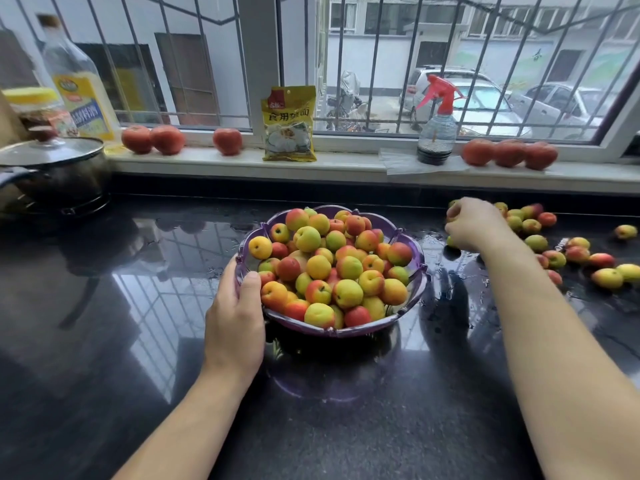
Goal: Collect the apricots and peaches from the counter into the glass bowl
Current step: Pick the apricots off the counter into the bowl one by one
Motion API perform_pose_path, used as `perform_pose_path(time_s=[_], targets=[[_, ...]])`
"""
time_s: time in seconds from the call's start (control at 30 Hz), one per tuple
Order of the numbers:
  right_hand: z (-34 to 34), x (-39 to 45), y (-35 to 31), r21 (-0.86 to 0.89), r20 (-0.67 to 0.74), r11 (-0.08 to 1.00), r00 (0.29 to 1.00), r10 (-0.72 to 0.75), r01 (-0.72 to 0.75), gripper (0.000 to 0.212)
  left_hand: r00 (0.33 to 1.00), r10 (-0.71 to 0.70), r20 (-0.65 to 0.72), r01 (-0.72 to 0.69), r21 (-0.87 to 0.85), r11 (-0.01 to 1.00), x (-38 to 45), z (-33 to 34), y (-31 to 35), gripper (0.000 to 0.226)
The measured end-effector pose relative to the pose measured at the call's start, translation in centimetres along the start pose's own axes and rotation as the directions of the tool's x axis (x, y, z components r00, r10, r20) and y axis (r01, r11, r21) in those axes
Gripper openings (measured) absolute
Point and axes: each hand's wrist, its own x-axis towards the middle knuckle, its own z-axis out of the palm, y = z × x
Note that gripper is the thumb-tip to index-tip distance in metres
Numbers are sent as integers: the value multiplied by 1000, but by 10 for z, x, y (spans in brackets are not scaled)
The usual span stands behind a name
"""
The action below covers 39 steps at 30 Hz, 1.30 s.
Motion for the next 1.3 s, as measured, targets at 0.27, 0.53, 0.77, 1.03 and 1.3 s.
perform_pose_path(time_s=[0.27, 0.53, 0.77, 1.03, 1.3], targets=[[53, -4, 9, -190, 15, 981, 999, 33, -30, 43, 1000, -6, 0, 6, -3, 1000, -1, 0, 0, 53], [37, -7, 7, 54, -124, 999, 992, 4, 3, 26, 1000, 8, 2, -8, -17, 1000, 0, 0, -2, 49], [-60, -69, -51, 623, 248, 719, 794, -555, 309, 23, 1000, 4, 5, -4, -2, 1000, 2, -1, -6, 30], [-26, -84, -95, 335, 197, 774, 764, -615, 537, 20, 1000, 4, -1, -4, -8, 1000, 1, -2, -3, 37], [-36, -55, -74, 496, -187, 746, 894, -408, 445, 13, 1000, 5, 8, -5, -20, 1000, 0, -2, 0, 50]])
